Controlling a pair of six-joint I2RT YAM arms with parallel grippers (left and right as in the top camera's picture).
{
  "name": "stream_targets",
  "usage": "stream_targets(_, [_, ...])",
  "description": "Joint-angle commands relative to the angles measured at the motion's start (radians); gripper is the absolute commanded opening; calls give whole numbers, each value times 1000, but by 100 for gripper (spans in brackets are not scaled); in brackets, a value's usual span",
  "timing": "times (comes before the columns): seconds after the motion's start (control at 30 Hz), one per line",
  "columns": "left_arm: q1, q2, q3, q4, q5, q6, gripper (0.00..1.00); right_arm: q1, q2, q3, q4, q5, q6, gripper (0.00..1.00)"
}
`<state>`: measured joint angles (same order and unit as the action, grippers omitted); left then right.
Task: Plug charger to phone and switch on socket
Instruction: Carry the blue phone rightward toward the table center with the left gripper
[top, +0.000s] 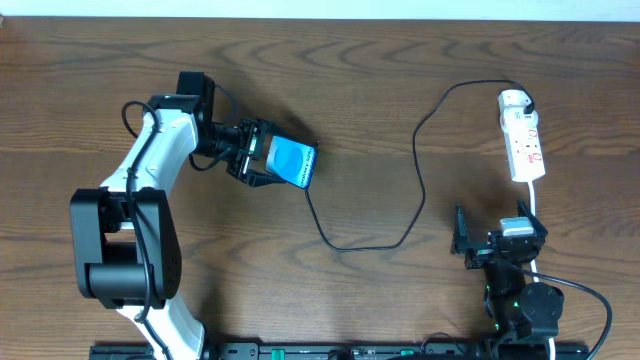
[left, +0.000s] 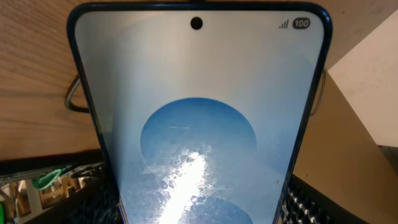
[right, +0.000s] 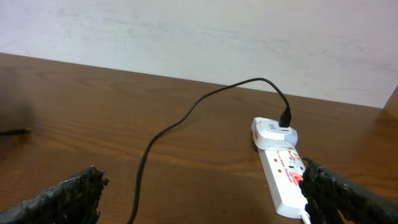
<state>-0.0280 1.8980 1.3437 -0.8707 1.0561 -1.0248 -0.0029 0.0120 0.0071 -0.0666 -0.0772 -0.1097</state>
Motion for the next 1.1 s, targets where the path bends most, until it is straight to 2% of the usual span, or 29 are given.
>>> stream_targets(0.0, [5, -19, 22, -3, 80, -29, 63, 6, -5, -2, -5, 4, 11, 99])
stream_targets(0.53, [5, -19, 22, -3, 143, -126, 63, 6, -5, -2, -5, 4, 11, 99])
stream_targets(0.7, [5, -19, 22, -3, 180, -184, 59, 6, -5, -2, -4, 4, 11, 99])
stream_targets(1.07, [5, -19, 22, -3, 212, -193, 57, 6, -5, -2, -5, 4, 11, 99])
